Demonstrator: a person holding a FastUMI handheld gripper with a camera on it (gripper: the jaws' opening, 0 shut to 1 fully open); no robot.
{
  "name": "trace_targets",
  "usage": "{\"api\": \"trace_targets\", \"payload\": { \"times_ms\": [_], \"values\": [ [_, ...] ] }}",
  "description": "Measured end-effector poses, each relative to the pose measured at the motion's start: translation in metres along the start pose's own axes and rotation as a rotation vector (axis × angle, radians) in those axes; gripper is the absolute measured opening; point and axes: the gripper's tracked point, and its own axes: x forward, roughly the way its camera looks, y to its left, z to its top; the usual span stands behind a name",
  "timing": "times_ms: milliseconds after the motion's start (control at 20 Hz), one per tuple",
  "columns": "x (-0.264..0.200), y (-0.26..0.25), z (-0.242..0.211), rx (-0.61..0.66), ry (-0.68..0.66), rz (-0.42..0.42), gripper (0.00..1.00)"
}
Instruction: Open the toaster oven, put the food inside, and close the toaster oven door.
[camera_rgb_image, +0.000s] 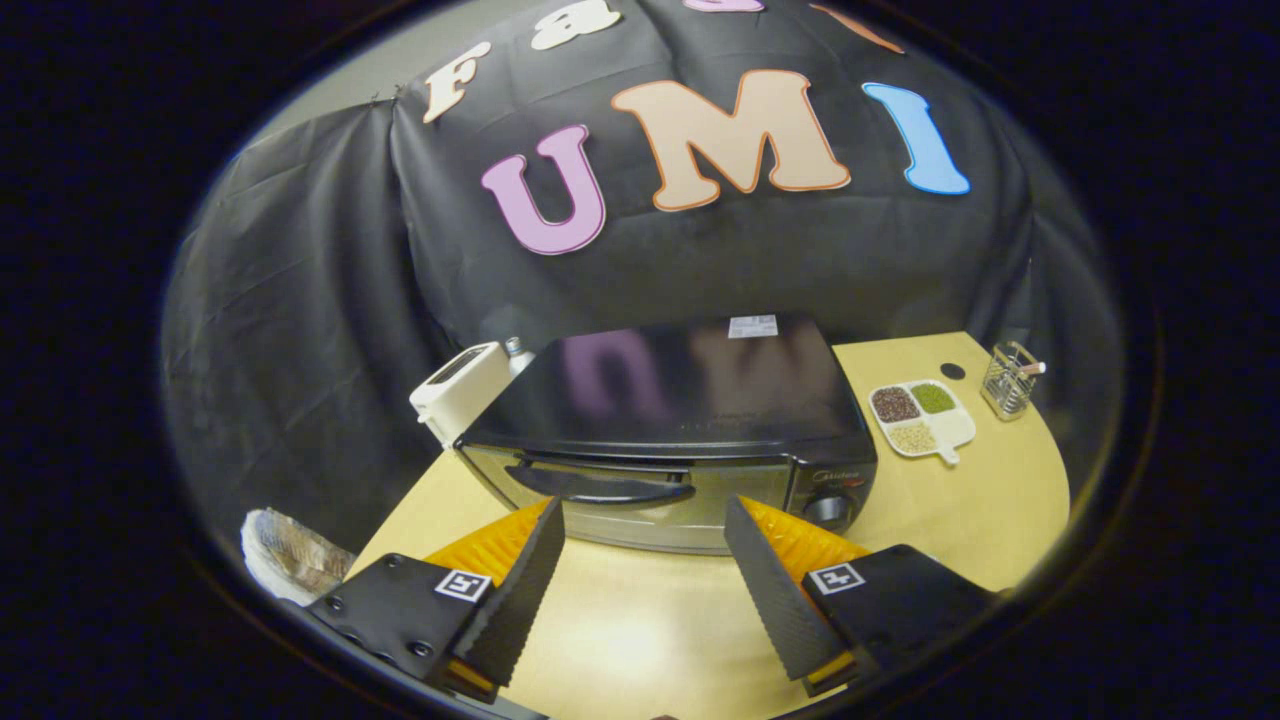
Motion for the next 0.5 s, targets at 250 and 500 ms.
{"api": "trace_targets", "payload": {
  "times_ms": [250,500],
  "values": [
    [-0.014,0.000,0.042,-0.030,-0.111,-0.020,0.99],
    [-0.050,0.014,0.149,-0.075,-0.355,-0.044,0.99]
  ]
}}
